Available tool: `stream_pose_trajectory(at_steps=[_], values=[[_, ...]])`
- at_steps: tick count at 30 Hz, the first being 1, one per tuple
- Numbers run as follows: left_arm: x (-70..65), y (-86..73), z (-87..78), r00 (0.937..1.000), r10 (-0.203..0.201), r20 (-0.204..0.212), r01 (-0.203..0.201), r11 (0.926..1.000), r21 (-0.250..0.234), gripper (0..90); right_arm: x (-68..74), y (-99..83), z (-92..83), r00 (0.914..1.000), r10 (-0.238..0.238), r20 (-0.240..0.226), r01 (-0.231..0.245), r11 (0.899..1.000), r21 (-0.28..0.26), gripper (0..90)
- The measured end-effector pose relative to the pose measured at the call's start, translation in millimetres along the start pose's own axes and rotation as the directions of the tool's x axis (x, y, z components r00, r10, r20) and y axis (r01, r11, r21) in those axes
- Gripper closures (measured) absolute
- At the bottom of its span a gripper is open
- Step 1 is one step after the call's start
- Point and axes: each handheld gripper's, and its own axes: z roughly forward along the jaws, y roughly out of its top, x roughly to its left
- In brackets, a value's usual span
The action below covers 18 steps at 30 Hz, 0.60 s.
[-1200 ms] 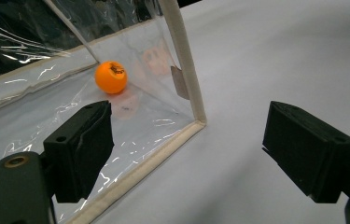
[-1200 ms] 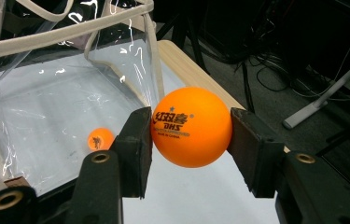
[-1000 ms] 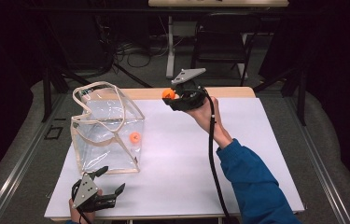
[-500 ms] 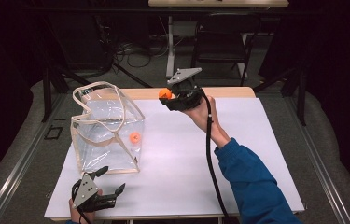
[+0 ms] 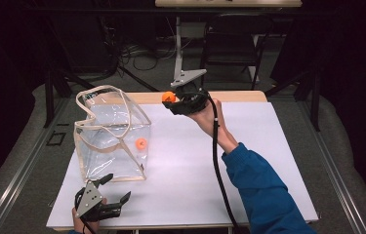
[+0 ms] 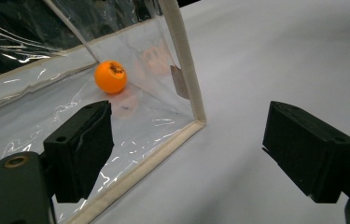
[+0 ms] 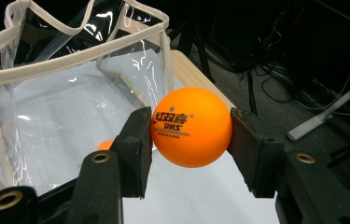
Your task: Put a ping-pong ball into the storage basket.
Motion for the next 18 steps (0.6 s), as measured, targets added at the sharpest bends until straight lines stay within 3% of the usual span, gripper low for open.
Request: stream_pose_trajectory(at_steps=[18], values=[[0.3, -0.1, -0.2, 1.0000, -0.004, -0.001, 0.004, 1.0000, 0.000, 16.0, 8.6, 13.7, 9.5, 0.9992, -0.023, -0.034, 0.023, 1.000, -0.007, 50.6]])
